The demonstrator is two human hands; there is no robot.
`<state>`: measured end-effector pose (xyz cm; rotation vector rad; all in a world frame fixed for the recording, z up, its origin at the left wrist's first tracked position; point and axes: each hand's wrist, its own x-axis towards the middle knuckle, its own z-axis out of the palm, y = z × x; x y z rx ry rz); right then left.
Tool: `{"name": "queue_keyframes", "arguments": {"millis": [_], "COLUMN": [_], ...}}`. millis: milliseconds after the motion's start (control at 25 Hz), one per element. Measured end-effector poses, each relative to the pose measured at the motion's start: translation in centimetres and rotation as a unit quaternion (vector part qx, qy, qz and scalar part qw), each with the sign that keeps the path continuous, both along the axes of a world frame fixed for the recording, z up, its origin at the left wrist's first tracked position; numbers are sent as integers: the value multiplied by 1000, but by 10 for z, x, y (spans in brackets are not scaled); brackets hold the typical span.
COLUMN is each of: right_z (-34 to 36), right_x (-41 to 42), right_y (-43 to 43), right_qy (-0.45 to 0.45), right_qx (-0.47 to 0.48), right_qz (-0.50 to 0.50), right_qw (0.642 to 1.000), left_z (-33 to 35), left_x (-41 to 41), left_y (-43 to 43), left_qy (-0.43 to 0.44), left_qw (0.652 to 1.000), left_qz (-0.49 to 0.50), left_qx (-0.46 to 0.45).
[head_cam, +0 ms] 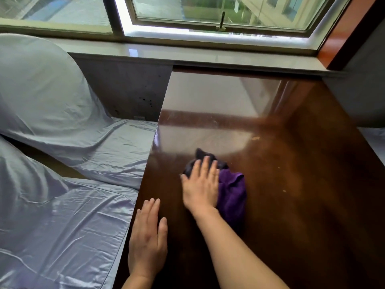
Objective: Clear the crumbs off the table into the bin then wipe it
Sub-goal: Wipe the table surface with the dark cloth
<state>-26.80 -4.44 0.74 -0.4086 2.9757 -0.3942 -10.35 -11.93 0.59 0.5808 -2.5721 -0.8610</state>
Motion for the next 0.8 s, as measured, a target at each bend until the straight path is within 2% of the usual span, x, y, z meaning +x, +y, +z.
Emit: {"name": "queue_keyframes", "arguments": {"millis": [160, 320, 400, 480, 640, 720, 800], "right_z": [3, 3, 5, 6, 0, -6, -6], "right_x": [-40, -79, -89, -79, -5, -1, -34], "right_y": [-5, -31, -42, -61, -53, -20, 6], "right_qy": [-11, -17, -16, 2, 33, 51, 74], "right_qx": [10, 29, 18, 34, 55, 49, 66], "right_qz": [-104, -88, -29, 110, 381, 417, 334], "right_qw": [994, 996, 999, 993, 922, 906, 937], "left_z": [2, 1, 2, 2, 2, 3, 3], "left_x": [-4, -6, -6, -6, -3, -2, -2], "left_y": [3, 2, 6, 4, 3, 3, 3], "left_qy": [-26, -52, -64, -50, -2, 8, -4], "left_qw": [1000, 998, 997, 998, 1000, 999, 999], "left_qz": [0, 3, -2, 0, 30, 42, 47], "left_qx": [-9, -40, -49, -39, 5, 14, 14]}}
